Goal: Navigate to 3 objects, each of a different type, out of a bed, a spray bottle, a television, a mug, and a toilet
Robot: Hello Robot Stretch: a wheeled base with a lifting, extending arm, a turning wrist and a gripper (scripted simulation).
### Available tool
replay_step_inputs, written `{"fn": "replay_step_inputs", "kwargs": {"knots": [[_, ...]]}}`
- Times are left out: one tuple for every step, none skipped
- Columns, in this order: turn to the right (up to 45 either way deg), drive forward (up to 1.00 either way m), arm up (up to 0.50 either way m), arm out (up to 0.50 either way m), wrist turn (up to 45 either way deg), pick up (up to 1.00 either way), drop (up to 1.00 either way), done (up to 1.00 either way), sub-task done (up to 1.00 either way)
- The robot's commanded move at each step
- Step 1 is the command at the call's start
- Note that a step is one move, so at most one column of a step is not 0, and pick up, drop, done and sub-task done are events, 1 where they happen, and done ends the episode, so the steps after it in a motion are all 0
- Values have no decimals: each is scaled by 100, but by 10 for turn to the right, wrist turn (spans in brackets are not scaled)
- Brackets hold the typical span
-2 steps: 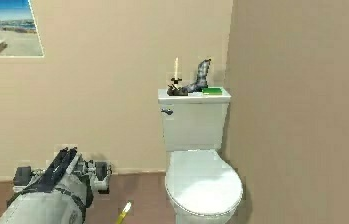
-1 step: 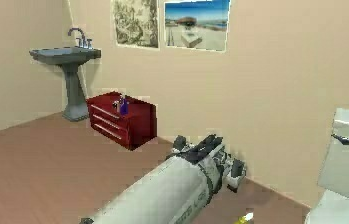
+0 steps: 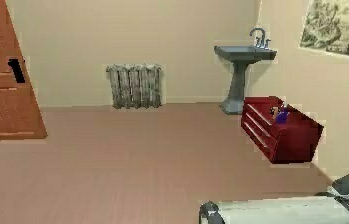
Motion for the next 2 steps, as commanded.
{"fn": "replay_step_inputs", "kwargs": {"knots": [[-450,0,0,0,0,0,0,0,0],[-60,0,0,0,0,0,0,0,0]]}}
